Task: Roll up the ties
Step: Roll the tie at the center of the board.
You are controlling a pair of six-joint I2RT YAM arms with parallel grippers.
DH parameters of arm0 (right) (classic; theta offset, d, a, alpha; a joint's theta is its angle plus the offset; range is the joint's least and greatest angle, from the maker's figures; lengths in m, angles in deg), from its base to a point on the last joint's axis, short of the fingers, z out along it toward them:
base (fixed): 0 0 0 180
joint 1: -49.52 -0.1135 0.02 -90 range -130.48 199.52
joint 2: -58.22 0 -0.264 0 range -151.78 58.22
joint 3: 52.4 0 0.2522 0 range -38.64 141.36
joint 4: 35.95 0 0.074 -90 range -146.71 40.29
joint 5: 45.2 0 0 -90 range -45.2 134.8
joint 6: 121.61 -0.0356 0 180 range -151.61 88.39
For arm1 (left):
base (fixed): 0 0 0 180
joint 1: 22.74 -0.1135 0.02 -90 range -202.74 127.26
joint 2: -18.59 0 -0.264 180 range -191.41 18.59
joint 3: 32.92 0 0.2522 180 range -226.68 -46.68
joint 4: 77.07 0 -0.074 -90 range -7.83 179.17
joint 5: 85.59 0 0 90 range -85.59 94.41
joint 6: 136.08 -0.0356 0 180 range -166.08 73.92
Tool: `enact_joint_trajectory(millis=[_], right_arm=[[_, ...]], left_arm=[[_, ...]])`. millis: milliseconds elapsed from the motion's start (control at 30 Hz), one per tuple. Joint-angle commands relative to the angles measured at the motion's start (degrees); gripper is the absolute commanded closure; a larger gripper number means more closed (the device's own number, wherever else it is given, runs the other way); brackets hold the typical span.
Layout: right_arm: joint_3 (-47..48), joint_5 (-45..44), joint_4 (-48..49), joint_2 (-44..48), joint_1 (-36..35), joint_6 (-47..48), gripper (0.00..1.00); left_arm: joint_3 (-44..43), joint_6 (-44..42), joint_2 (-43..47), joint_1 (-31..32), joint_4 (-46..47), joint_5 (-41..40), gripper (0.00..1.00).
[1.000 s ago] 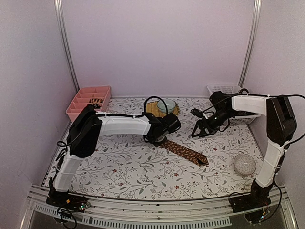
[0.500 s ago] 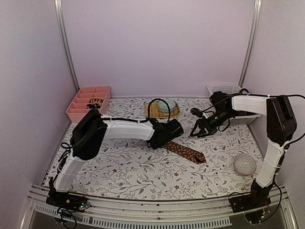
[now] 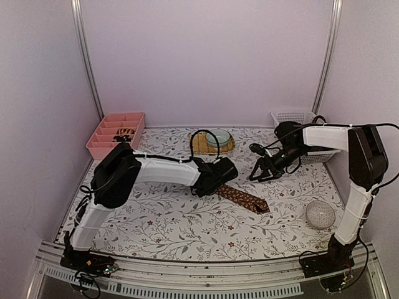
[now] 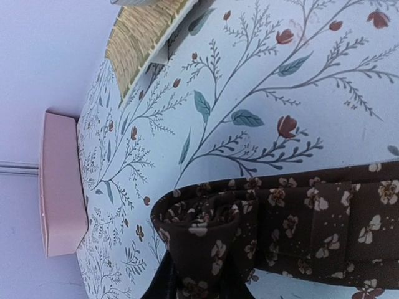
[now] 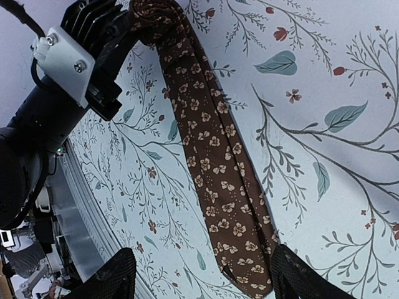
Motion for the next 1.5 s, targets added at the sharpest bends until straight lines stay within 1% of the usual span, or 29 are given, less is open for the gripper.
enact_joint_trajectory(millis=[0,67,200,600,700,900,1100,1267,1367,1467], right_arm=[[-0.6,1.7,-0.3,2.1,-0.1,0.3,0.26],[-0.6,1.8,-0.3,2.0,-0.1,0.2,0.26],[-0.6,2.1,-0.4,1.9,-0.1,0.2,0.26],[-0.4,2.9,-0.8,1.8,-0.1,0.4,0.26],[-0.3,3.0,-0.9,1.7,-0.1,0.4,0.26],[-0.3,3.0,-1.0,1.7,-0.1,0.5,0.26],[-0.1,3.3,-1.1,1.5,-0.1,0.5,0.26],[0.0,3.4,-1.3,1.2,-0.1,0.4,0.26],[0.1,3.4,-1.2,1.0,-0.1,0.4,0.26],[0.3,3.5,-1.3,0.8,-0.1,0.3,0.26]], left_arm=[[1.2,-0.6,0.8,0.4,2.7,-3.3,1.0],[0.7,-1.8,-0.3,1.0,2.6,-4.9,1.0],[0.2,-2.8,-1.9,1.8,2.5,-5.3,1.0],[-1.9,-4.3,-4.8,3.2,3.0,-2.4,0.98],[-2.3,-4.4,-4.9,3.2,2.9,-1.2,0.92],[-3.0,-5.7,-5.1,3.5,2.7,1.7,0.77],[-3.2,-6.6,-4.6,3.6,3.1,4.1,0.71],[-3.3,-7.3,-4.3,3.6,3.1,3.9,0.63],[-3.4,-7.8,-3.6,3.5,3.4,3.3,0.61],[-3.4,-8.4,-2.5,3.4,4.3,2.9,0.56]])
